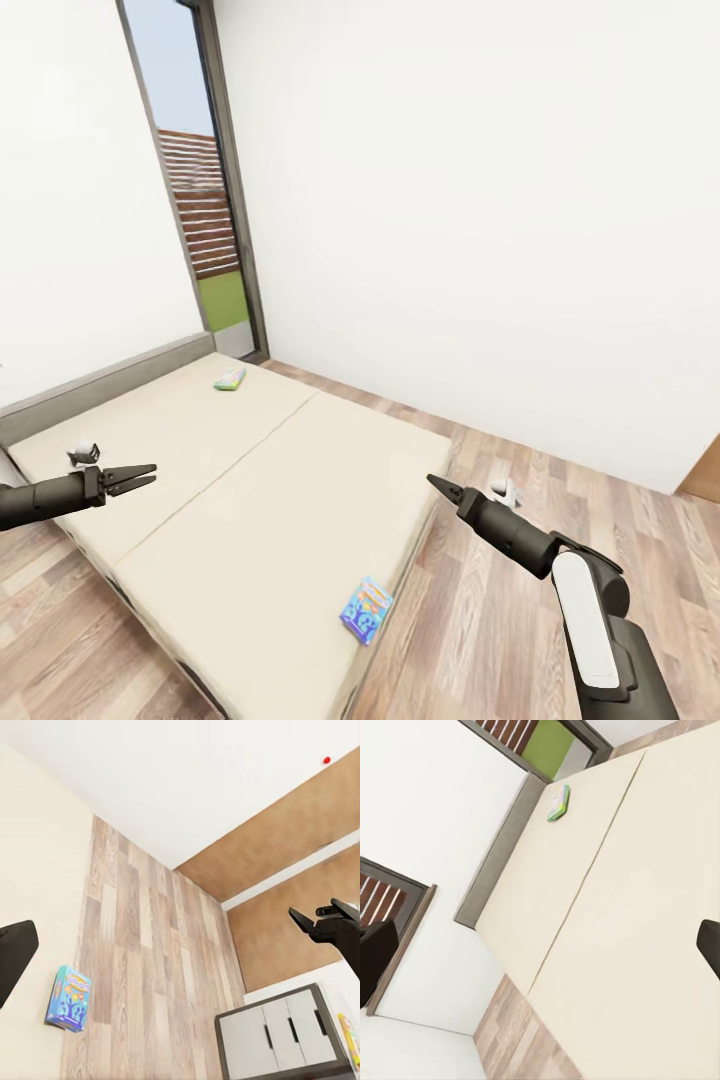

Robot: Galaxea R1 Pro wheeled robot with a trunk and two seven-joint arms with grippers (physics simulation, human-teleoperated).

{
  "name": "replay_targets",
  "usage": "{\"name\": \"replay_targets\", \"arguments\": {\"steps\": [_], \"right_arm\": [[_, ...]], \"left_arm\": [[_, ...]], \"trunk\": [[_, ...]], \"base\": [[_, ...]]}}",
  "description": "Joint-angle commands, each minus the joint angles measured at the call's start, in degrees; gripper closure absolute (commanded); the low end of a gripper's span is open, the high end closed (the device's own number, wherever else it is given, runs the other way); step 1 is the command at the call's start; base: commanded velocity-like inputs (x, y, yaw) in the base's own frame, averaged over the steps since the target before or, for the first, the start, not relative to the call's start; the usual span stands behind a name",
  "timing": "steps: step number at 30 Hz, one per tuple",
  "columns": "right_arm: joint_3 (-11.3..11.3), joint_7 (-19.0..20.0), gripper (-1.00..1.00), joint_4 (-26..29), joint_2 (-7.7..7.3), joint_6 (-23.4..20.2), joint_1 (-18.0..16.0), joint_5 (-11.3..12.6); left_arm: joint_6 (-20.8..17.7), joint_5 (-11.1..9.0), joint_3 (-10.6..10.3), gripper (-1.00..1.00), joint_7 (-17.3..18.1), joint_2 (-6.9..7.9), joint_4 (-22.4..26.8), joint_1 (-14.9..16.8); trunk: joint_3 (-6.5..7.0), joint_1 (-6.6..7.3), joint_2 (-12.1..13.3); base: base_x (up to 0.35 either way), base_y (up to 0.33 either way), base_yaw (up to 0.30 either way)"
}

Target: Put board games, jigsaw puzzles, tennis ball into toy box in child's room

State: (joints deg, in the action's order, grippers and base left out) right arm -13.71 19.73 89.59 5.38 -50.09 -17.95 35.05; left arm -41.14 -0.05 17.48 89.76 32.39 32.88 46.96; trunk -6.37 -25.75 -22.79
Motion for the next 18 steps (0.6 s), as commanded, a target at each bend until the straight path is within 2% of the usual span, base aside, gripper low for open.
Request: {"name": "replay_targets", "arguments": {"steps": [1,8,13,18], "right_arm": [[-0.2,0.4,-1.0,0.0,0.07,-0.4,-0.1,-0.2],[-0.1,0.4,-1.0,0.1,0.07,-0.4,-0.1,-0.2],[-0.1,0.4,-1.0,0.1,0.07,-0.4,-0.1,-0.2],[-0.1,0.4,-1.0,0.1,0.07,-0.4,-0.1,-0.2]], "left_arm": [[-0.6,0.0,0.0,-1.0,0.2,0.0,0.0,0.0],[-0.5,0.0,0.0,-1.0,0.2,-0.04,0.0,0.1],[-0.5,0.0,0.0,-1.0,0.2,-0.04,0.0,0.1],[-0.5,0.0,0.0,-1.0,0.2,-0.04,0.1,0.0]], "trunk": [[-0.12,-0.04,-0.1],[-0.11,-0.04,-0.1],[-0.11,-0.04,-0.1],[-0.11,-0.04,-0.1]], "base": [[0.019,-0.003,0.032],[0.139,-0.046,0.009],[0.042,-0.038,0.001],[0.005,-0.192,0.0]]}}
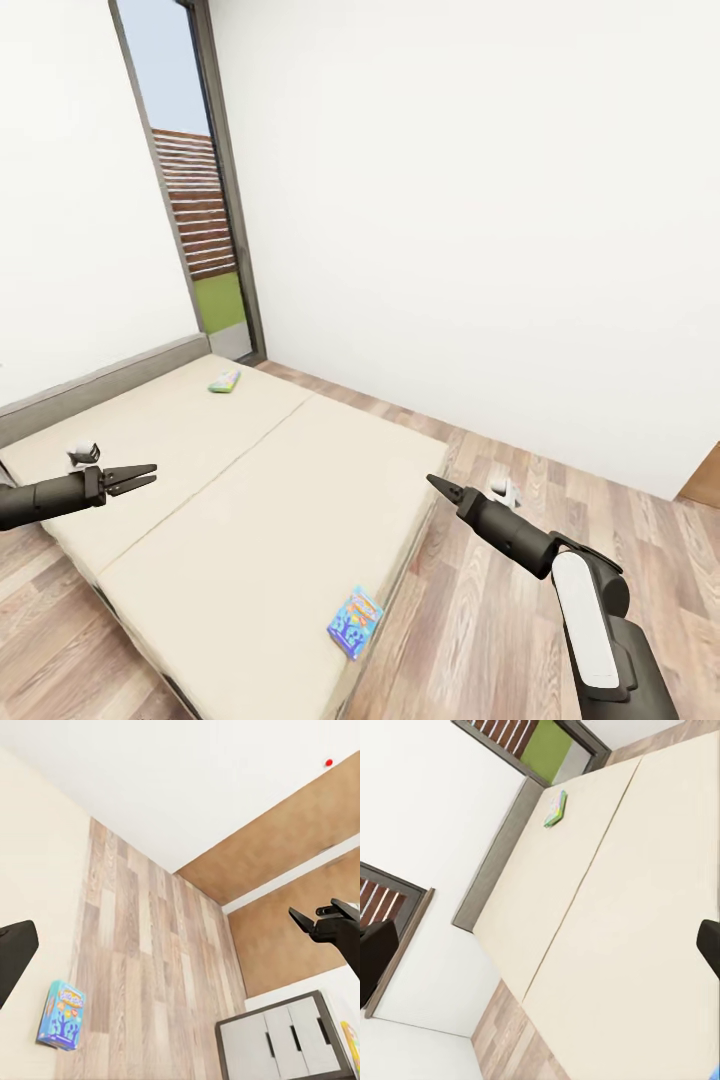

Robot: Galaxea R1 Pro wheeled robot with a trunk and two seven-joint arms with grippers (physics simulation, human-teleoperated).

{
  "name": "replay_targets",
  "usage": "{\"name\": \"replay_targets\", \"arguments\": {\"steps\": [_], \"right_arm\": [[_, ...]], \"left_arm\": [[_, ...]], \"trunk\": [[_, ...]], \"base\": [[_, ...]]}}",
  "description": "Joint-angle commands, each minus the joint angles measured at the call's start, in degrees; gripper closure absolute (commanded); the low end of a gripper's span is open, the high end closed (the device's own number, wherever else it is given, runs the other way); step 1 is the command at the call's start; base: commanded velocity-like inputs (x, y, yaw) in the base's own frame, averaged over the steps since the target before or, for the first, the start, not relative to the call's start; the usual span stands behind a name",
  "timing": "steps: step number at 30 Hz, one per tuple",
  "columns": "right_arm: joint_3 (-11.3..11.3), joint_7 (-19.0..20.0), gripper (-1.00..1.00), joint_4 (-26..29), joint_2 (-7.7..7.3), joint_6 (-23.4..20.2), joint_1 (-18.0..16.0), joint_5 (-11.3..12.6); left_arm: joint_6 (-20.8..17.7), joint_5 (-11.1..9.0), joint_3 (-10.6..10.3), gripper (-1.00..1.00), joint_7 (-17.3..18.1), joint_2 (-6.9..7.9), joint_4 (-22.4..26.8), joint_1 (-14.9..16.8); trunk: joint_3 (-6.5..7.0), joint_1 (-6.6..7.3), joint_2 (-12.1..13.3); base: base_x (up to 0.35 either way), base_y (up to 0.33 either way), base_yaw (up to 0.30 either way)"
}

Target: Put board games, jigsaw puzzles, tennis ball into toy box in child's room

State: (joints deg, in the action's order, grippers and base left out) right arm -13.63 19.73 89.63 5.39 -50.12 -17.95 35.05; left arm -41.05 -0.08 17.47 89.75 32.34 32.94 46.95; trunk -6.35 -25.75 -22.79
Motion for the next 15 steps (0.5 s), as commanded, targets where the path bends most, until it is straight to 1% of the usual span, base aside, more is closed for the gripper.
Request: {"name": "replay_targets", "arguments": {"steps": [1,7,15], "right_arm": [[-0.2,0.4,-1.0,0.0,0.06,-0.4,-0.1,-0.2],[-0.2,0.4,-1.0,0.0,0.06,-0.4,-0.1,-0.2],[-0.2,0.4,-1.0,0.0,0.06,-0.4,-0.1,-0.2]], "left_arm": [[-0.6,0.1,0.0,-1.0,0.3,0.01,0.0,0.1],[-0.6,0.1,0.0,-1.0,0.3,0.01,0.0,0.0],[-0.6,0.1,0.0,-1.0,0.3,0.01,0.0,0.0]], "trunk": [[-0.13,-0.04,-0.1],[-0.12,-0.04,-0.1],[0.03,-0.04,-0.1]], "base": [[0.001,-0.11,0.008],[0.0,-0.029,0.107],[0.0,-0.002,0.178]]}}
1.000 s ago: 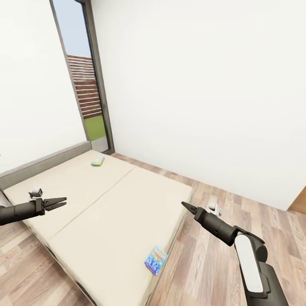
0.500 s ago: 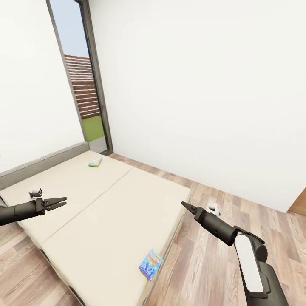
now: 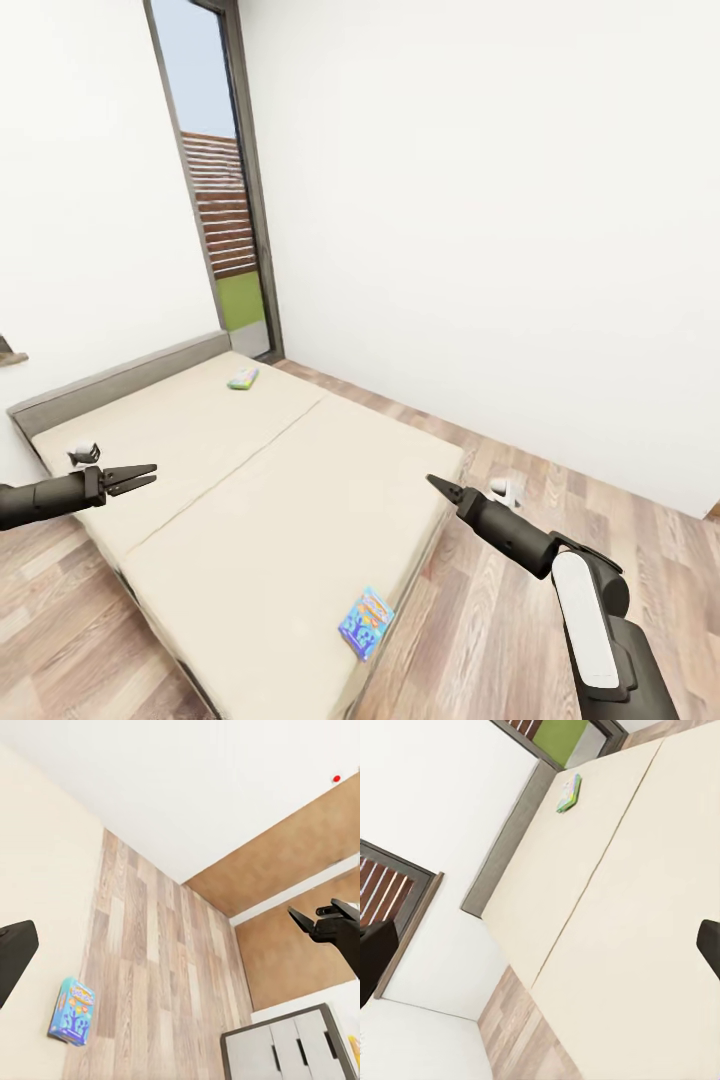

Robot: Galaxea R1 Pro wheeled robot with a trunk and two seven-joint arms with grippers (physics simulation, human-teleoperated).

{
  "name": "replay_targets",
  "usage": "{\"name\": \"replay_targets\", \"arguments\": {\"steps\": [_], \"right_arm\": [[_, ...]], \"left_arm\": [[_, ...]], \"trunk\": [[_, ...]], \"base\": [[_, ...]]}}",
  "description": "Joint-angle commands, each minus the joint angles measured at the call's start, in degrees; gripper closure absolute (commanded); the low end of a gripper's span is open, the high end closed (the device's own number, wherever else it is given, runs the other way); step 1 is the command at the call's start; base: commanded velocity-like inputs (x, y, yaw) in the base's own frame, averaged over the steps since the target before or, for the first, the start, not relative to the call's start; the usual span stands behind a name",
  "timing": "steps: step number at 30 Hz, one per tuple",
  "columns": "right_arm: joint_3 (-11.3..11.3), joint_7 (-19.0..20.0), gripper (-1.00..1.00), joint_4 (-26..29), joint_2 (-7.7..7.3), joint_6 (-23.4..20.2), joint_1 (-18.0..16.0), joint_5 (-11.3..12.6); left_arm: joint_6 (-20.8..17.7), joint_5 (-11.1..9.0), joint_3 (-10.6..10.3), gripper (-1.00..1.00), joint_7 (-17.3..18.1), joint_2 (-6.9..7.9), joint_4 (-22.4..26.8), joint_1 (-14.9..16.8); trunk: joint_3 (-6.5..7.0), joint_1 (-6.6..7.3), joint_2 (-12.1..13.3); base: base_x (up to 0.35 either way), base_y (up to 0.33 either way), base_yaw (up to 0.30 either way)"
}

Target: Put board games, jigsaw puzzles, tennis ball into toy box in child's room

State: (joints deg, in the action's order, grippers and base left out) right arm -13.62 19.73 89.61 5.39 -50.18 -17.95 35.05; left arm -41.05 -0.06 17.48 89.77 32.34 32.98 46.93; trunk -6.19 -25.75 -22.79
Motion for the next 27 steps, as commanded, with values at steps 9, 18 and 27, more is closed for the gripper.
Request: {"name": "replay_targets", "arguments": {"steps": [9,18,27], "right_arm": [[-0.2,0.4,-1.0,0.0,0.06,-0.4,-0.1,-0.2],[-0.2,0.4,-1.0,0.0,0.06,-0.4,-0.1,-0.2],[-0.2,0.4,-1.0,0.0,0.06,-0.4,-0.1,-0.2]], "left_arm": [[-0.6,0.1,0.0,-1.0,0.2,0.0,0.0,0.1],[-0.6,0.1,0.0,-1.0,0.2,0.0,0.0,0.1],[-0.6,0.1,0.0,-1.0,0.2,-0.08,0.1,0.1]], "trunk": [[-0.09,-0.04,-0.1],[-0.09,-0.04,-0.1],[-0.09,-0.04,-0.1]], "base": [[0.0,-0.14,0.077],[0.0,-0.063,0.085],[0.0,-0.258,0.047]]}}
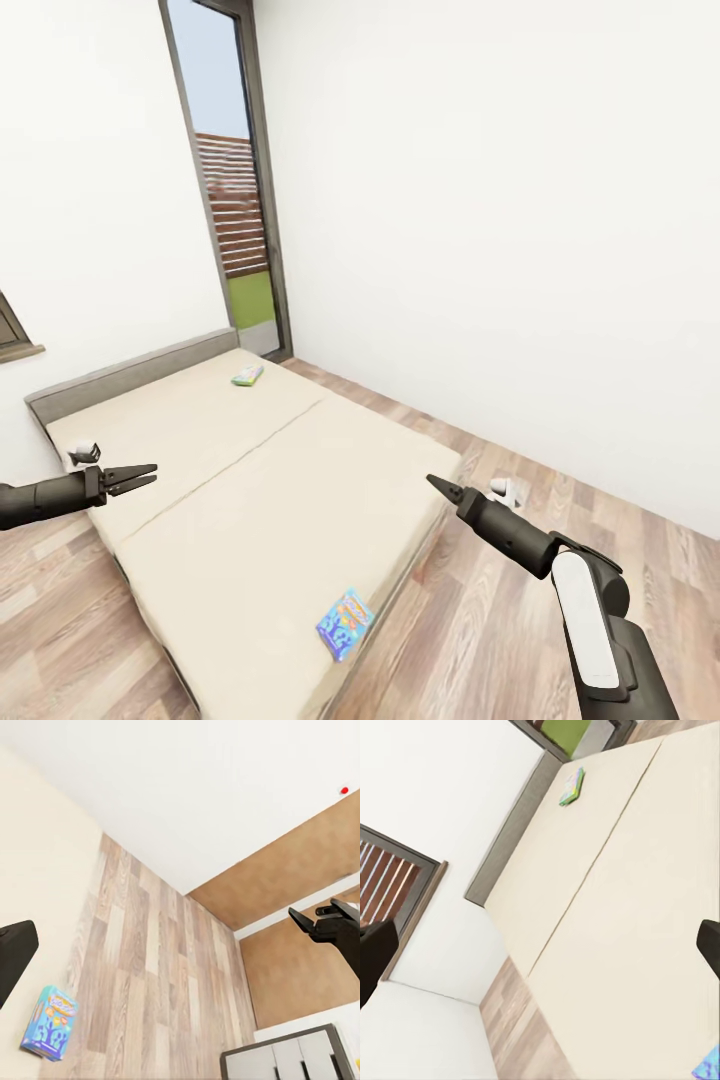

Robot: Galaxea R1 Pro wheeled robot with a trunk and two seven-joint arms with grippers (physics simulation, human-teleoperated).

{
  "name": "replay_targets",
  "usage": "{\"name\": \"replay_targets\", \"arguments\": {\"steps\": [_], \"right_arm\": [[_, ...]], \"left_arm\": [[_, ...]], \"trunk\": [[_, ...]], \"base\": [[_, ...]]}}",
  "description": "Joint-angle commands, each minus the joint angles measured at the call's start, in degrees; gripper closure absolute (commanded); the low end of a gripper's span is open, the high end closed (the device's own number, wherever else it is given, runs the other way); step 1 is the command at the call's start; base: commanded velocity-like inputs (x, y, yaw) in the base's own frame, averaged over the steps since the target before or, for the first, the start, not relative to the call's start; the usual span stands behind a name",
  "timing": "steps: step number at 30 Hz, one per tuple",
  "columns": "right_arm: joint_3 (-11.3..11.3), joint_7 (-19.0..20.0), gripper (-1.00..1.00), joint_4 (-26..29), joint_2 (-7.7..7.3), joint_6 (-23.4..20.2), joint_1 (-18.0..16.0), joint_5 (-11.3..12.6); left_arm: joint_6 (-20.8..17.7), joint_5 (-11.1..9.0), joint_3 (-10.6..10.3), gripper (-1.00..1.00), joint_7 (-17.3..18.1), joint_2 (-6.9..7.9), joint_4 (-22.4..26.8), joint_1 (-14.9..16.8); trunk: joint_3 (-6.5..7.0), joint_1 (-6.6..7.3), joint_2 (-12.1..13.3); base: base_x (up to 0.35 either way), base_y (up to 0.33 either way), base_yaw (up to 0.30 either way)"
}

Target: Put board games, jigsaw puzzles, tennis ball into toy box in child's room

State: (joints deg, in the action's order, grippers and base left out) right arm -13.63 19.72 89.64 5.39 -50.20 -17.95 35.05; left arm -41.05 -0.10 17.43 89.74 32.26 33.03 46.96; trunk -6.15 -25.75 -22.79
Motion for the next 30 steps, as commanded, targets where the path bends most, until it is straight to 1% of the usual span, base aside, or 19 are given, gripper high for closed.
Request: {"name": "replay_targets", "arguments": {"steps": [1,19,30], "right_arm": [[-0.2,0.4,-1.0,0.0,0.06,-0.3,-0.1,-0.2],[-0.2,0.4,-1.0,0.0,0.06,-0.3,-0.1,-0.2],[-0.2,0.4,-1.0,0.0,0.06,-0.3,-0.1,-0.2]], "left_arm": [[-0.6,0.1,0.0,-1.0,0.3,0.0,0.0,0.1],[-0.6,0.1,0.0,-1.0,0.3,0.0,0.0,0.1],[-0.6,0.1,0.0,-1.0,0.3,0.01,0.0,0.1]], "trunk": [[-0.13,-0.04,-0.1],[-0.13,-0.04,-0.1],[-0.13,-0.04,-0.1]], "base": [[0.0,-0.291,0.037],[0.0,-0.296,0.122],[0.0,-0.296,0.171]]}}
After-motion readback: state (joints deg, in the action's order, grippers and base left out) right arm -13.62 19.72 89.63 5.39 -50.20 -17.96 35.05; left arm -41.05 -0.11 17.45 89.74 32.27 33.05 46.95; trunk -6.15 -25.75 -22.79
